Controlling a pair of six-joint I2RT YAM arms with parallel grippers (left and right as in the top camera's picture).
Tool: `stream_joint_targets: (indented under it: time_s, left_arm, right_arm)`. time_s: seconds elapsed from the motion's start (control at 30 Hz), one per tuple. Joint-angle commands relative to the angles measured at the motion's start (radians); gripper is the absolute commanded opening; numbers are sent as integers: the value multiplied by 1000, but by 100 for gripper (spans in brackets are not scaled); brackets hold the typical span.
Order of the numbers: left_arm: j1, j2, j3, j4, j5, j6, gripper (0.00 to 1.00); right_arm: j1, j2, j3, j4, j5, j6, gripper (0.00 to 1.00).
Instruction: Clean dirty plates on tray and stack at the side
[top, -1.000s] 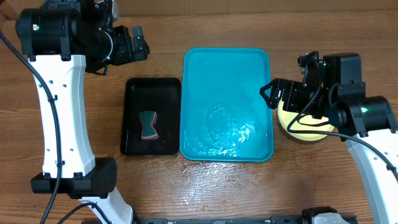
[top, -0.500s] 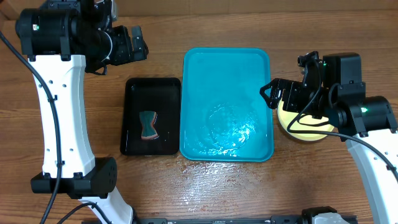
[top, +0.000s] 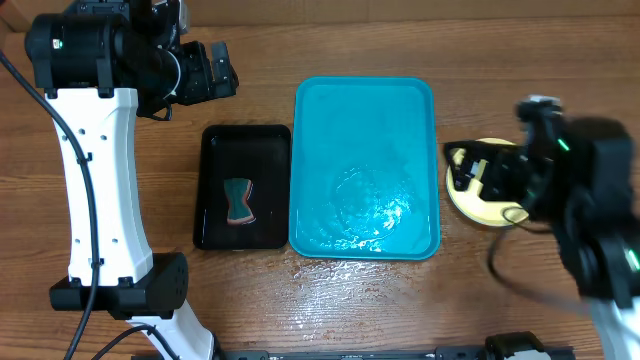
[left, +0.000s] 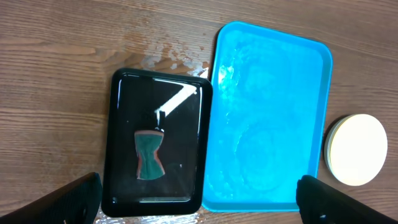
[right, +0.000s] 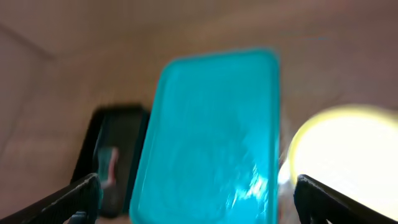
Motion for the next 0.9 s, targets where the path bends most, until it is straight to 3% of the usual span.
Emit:
stream_joint_targets:
  time_s: [0.0, 0.13, 0.5, 0.77, 0.87]
  left_arm:
    - [-3, -13, 15, -2, -5, 12, 100]
    - [-3, -13, 15, -2, -5, 12, 100]
    - [-3, -13, 15, -2, -5, 12, 100]
    - [-3, -13, 15, -2, -5, 12, 100]
    - [-3, -13, 15, -2, -5, 12, 100]
  right_arm:
    - [5, -129, -68, 59, 150, -36, 100]
    - [3, -298, -244, 196, 155, -109, 100]
    - [4, -775, -900, 524, 142, -104, 100]
    - [4, -964, -1112, 680, 135, -104, 100]
    - [4, -962, -1155, 744, 135, -104, 100]
